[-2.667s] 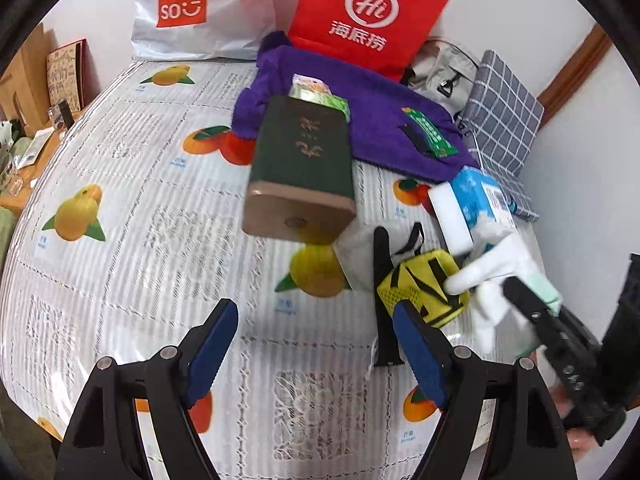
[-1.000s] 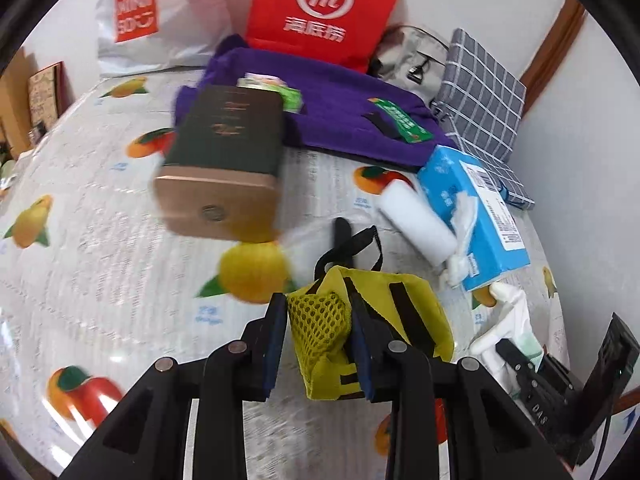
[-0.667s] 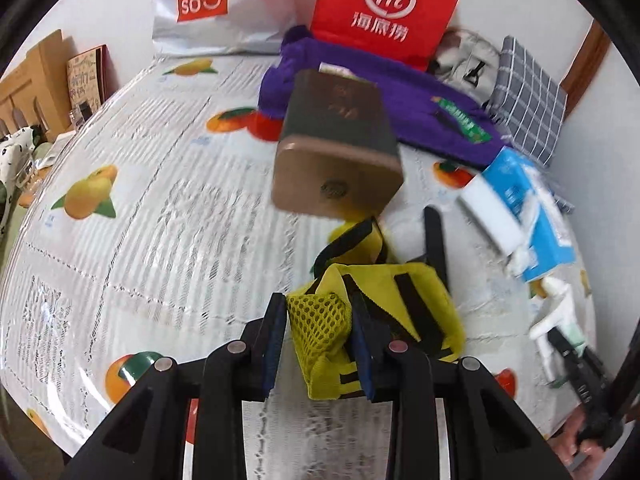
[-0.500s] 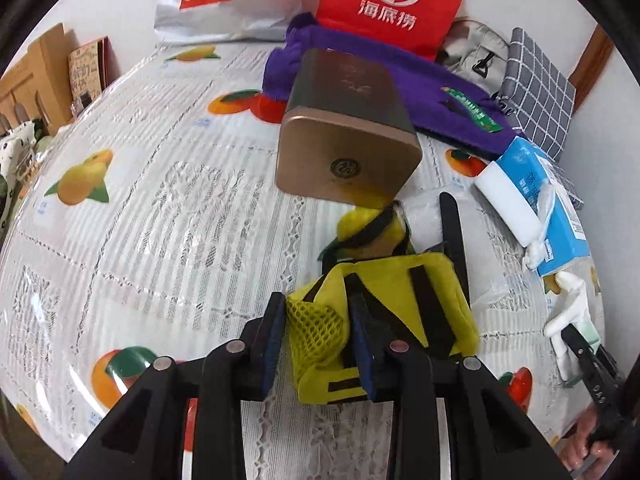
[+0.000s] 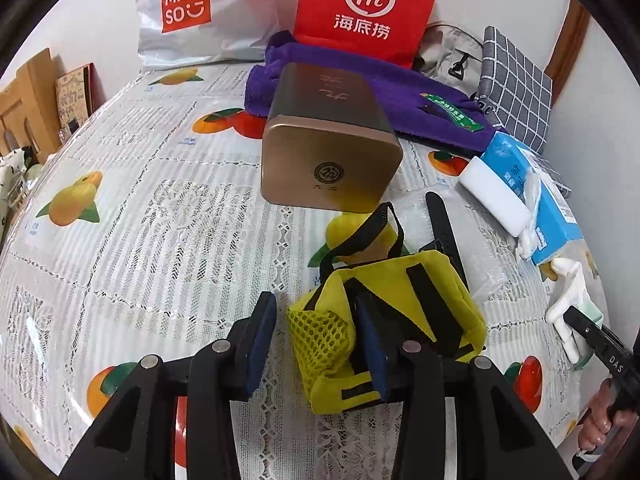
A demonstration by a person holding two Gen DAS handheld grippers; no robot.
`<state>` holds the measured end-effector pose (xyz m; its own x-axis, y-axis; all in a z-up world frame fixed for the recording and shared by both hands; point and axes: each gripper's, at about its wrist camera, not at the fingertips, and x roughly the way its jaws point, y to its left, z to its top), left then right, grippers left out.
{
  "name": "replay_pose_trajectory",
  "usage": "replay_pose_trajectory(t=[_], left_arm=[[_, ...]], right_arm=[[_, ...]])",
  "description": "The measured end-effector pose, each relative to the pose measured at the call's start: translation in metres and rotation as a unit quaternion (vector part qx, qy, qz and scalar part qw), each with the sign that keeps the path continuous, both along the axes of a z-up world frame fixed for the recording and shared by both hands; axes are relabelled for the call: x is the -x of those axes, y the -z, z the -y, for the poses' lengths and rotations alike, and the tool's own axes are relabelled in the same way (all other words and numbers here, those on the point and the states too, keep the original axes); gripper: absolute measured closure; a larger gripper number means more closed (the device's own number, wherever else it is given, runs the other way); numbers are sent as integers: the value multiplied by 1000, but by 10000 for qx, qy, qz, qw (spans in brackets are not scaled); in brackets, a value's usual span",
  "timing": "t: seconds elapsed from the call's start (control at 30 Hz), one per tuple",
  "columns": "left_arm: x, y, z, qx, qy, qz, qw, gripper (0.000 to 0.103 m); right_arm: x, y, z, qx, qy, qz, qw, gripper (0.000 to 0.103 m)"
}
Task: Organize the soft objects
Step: 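Lift and carry the yellow pouch and the glove toward the purple towel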
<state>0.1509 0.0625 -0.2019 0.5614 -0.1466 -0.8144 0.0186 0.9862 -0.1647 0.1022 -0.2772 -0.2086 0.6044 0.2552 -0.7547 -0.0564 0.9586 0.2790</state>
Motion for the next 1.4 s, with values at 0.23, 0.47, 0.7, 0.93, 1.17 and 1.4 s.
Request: replay_pose_trajectory(t=[0.23,0.47,0.7,0.93,1.17,1.4], left_arm=[[3,-5,-7,256,2,-153,9996,77],[13,-37,-10,228,-32,58,9997,77],[15,-77,-11,247,-83,391,9989,77],[9,-102,-14,270,-162,552,9980,77],[-6,-118,-13,230,-272,621,9974,77],[-28,-137,-11,201,-320,776,9963,77]], right_arm=[[4,-6,-15,435,135,98,9989,88],[6,-41,-13,410,48,355,9985,89],[12,-81,-14,538,16,722,9959,89],[4,-115,-6,599,119,964,9935,89],[-16,-145,0,608,189,1154,9913,89],[-44,-168,-3,628,148,1325,9891,89]])
